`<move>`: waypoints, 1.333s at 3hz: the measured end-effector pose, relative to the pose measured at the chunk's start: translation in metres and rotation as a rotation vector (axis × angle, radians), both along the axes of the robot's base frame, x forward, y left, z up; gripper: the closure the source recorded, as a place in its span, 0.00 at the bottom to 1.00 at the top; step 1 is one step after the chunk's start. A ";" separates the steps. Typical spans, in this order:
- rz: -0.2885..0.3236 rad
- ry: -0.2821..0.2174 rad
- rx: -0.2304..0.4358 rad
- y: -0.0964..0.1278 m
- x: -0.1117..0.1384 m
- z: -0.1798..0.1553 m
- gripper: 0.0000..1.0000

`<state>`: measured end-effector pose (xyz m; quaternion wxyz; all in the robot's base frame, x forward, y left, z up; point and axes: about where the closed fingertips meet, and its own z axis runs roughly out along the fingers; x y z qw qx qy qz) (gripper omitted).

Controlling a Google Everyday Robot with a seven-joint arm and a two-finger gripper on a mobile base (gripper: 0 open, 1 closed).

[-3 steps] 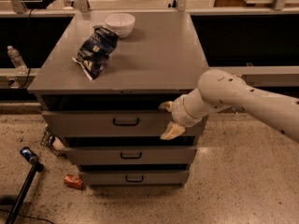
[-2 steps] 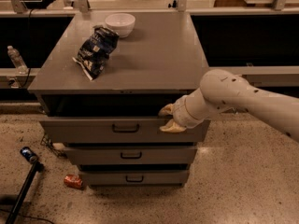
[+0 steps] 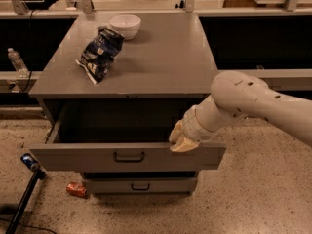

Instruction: Open top drawer

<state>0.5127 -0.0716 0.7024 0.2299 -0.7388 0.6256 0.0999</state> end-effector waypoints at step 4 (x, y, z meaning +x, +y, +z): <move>0.028 0.063 -0.072 0.016 0.017 0.022 0.21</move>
Offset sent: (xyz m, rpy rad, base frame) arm -0.0288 -0.0037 0.0026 -0.0740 0.1651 0.0078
